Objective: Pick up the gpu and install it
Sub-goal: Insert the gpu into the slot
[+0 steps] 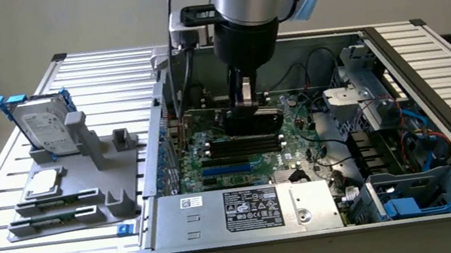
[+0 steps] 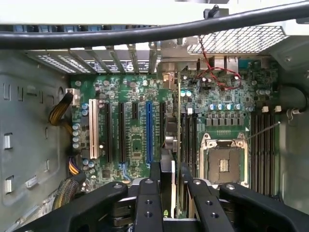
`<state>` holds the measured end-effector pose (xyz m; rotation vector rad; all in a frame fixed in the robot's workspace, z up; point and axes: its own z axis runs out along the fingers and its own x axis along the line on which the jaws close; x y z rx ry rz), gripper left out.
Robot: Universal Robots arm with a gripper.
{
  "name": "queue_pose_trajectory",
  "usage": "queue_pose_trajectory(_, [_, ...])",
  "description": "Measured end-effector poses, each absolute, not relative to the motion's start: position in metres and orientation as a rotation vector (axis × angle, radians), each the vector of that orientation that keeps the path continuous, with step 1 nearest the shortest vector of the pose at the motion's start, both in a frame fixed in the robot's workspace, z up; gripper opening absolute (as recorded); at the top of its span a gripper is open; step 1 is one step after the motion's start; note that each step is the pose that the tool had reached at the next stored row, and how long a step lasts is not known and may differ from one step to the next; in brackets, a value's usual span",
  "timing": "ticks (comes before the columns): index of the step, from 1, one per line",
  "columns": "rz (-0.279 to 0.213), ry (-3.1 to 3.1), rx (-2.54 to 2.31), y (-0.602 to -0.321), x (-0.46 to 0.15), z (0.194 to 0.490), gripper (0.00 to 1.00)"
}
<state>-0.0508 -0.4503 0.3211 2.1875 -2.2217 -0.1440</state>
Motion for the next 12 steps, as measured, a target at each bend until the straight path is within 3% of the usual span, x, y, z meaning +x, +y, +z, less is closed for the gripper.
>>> queue_pose_trajectory(8, [-0.143,-2.191,2.219,-0.459,-0.053,0.315,0.26])
queue_pose_trajectory(12, [-0.115,-2.202,2.234,-0.459,-0.064,0.312,0.26])
